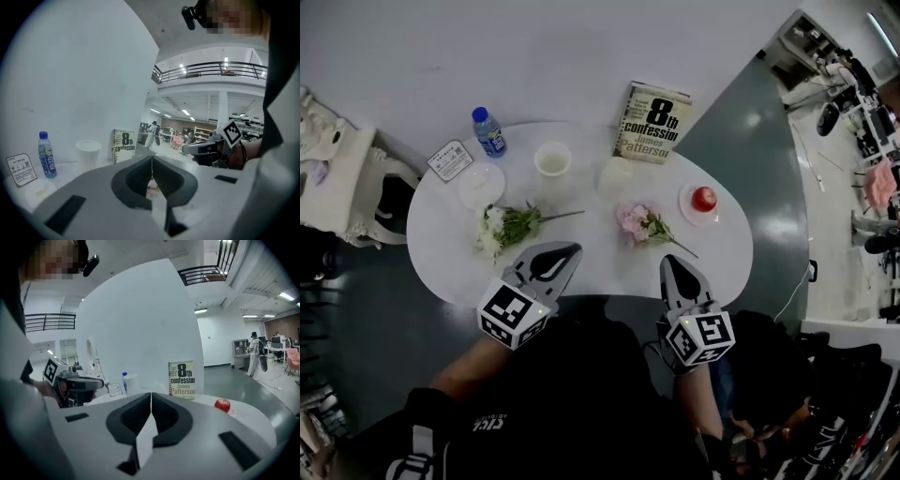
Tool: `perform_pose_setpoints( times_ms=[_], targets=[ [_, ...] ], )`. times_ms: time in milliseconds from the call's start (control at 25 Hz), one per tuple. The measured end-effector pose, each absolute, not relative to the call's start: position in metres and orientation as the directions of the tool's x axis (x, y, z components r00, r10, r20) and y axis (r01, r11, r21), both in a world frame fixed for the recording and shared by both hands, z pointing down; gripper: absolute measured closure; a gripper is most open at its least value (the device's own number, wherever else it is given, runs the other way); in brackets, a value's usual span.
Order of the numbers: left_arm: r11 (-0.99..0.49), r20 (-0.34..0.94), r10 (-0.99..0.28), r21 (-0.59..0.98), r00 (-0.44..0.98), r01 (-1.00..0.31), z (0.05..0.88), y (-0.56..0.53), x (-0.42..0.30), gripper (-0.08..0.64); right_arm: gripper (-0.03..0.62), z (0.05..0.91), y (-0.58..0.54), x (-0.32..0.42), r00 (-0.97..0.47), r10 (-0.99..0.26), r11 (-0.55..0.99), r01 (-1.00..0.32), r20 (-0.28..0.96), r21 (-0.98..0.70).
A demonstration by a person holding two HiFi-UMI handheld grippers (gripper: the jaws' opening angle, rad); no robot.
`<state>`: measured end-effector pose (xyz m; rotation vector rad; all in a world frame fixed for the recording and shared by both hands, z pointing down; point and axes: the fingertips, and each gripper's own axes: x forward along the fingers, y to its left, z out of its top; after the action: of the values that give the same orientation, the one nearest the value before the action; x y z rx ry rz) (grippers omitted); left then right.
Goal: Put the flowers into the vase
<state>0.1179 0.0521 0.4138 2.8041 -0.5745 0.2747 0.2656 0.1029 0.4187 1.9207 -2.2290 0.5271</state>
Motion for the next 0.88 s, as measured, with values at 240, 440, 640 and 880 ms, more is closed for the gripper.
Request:
perform_pose_setpoints(
  times_ms=[240, 440, 640, 880],
  targets=[
    [-0.839, 0.250, -0.450, 0.211, 0.857, -0.502, 0.416, 0.021, 0.161, 0.548, 0.566, 0.445, 0.076, 0.323, -0.288, -0.869, 0.238, -0.956, 0.403, -0.169],
    [-0.816, 0.275, -0.487, 0.194, 0.829, -0.544, 0.421, 0.011, 0.176, 0.548, 0.565, 0.472, 0.062, 0.350, -0.370, -0.796, 0.351, -0.927, 0.479, -0.132],
    [-0.816, 0.296, -0.472, 0.209, 0.831, -0.538, 0.429, 0.009, 0.184, 0.548, 0.563, 0.498, 0.054, 0.358, -0.400, -0.717, 0.414, -0.903, 0.571, -0.113],
    [-0.815, 0.290, -0.470, 0.220, 0.833, -0.536, 0.431, 0.003, 0.185, 0.548, 0.480, 0.537, 0.051, 0.362, -0.412, -0.635, 0.447, -0.886, 0.654, -0.124]
  ],
)
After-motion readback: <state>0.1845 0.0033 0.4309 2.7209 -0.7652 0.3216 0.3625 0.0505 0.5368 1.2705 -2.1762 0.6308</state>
